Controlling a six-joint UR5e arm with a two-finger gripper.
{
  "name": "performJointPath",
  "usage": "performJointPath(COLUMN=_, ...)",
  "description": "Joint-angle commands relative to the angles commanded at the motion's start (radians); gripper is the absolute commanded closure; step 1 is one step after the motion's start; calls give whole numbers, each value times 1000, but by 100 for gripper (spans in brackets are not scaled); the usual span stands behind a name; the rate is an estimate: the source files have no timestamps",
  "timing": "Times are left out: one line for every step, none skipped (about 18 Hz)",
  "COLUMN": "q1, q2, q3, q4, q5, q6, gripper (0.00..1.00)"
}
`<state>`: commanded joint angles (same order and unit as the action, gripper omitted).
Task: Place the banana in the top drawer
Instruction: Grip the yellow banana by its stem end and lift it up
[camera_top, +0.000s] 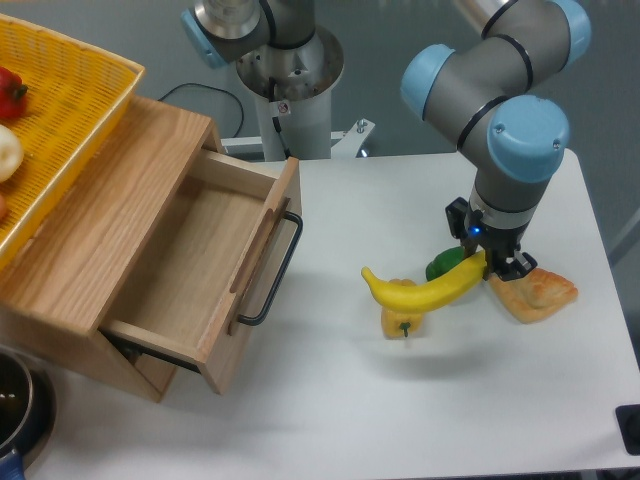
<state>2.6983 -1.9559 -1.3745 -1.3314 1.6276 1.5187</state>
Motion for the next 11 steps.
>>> performJointPath(q1=3, q2=11, q3=0, q4=-14, q5=0, q6=0, gripper=88)
performJointPath(q1=8, q2=17, q3=2, q4=-24, q5=0, q6=0, gripper=88)
performJointPath(q1=11, q2=31, q3=5, q4=-40, q5=-3, q6=-3, gripper=88)
performJointPath(q1=11, q2=44, q3=6, q4=-58, q5=-3, q6=-14, gripper=88)
performJointPath(q1=11, q2=58, q3=5, q4=-77, q5=-3, q6=-26, gripper=88)
performJointPath(q1=11, q2=74, q3=5, q4=-100, q5=-3, q6=-35, gripper=88)
performJointPath(q1=11, q2=90, q3=5, q4=-127, q5=-3, q6=-40, gripper=88)
performJointPath(q1=11, q2=104, q3=3, q4=-150, q5=-3, q6=-40, gripper=88)
performJointPath(q1=11, q2=117, q3=0, q4=-167, q5=-3, q6=-40, gripper=88)
performJointPath(q1=9, q2=132, q3=-1, q4=-187, q5=-3, q6=-41, gripper=88)
performJointPath(q1=8, q2=146, q3=-2, q4=-208, q5=-3, q6=-46, gripper=88)
